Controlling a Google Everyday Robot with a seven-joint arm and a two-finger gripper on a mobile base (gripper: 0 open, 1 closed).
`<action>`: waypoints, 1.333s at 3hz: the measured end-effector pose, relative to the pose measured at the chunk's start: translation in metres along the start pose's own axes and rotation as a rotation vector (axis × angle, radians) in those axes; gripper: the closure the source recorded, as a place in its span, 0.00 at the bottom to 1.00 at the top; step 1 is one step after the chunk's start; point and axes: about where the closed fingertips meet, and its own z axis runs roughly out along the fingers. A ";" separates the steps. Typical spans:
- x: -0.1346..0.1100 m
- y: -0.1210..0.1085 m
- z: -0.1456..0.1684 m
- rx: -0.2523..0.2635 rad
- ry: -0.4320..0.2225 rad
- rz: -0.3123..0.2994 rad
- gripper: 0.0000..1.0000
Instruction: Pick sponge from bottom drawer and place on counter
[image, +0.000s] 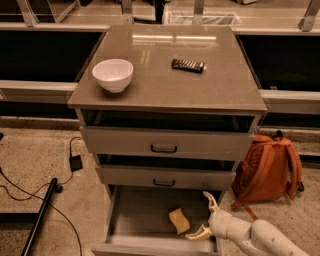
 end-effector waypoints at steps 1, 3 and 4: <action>0.029 0.000 0.030 -0.003 0.041 0.027 0.00; 0.100 0.018 0.099 0.071 0.176 0.038 0.00; 0.126 0.019 0.115 0.098 0.233 0.043 0.00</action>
Offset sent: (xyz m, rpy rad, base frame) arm 0.0480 0.0551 -0.1553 -0.1364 0.1188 -0.1790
